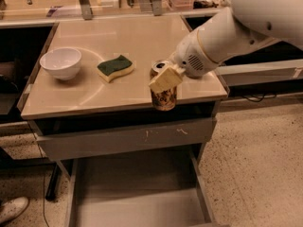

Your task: Place orange can into middle drawer

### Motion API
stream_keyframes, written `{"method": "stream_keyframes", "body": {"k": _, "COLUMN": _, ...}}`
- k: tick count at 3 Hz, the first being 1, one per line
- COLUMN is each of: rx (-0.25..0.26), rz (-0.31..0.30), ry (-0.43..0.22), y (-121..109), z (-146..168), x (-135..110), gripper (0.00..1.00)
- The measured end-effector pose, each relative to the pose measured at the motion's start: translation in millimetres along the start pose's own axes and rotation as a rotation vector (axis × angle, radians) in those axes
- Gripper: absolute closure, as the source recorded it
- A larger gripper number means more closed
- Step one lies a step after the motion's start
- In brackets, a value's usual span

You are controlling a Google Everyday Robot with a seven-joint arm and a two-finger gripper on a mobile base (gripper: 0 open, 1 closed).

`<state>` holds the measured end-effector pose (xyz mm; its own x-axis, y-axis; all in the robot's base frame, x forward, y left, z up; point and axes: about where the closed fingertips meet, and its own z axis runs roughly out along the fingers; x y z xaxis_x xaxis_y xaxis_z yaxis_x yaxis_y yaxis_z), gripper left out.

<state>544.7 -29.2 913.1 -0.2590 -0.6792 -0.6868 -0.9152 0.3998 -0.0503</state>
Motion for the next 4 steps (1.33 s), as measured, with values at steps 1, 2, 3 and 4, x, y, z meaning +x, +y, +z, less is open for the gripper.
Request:
{"method": "stream_keyframes", "body": {"k": 1, "rx": 0.005, "rz": 0.066, "ry": 0.004, "y": 40.0, "z": -24.2, "x": 25.3, "gripper": 1.00}}
{"method": "stream_keyframes", "body": {"k": 2, "rx": 0.005, "rz": 0.066, "ry": 0.004, "y": 40.1, "z": -24.2, "x": 25.3, "gripper": 1.00}}
{"method": "stream_keyframes", "body": {"k": 3, "rx": -0.006, "rz": 0.098, "ry": -0.020, "y": 55.2, "z": -13.9, "x": 34.7, "gripper": 1.00}}
{"method": "stream_keyframes", "body": {"k": 4, "rx": -0.007, "rz": 0.153, "ry": -0.054, "y": 78.4, "z": -1.5, "x": 43.1, "gripper": 1.00}}
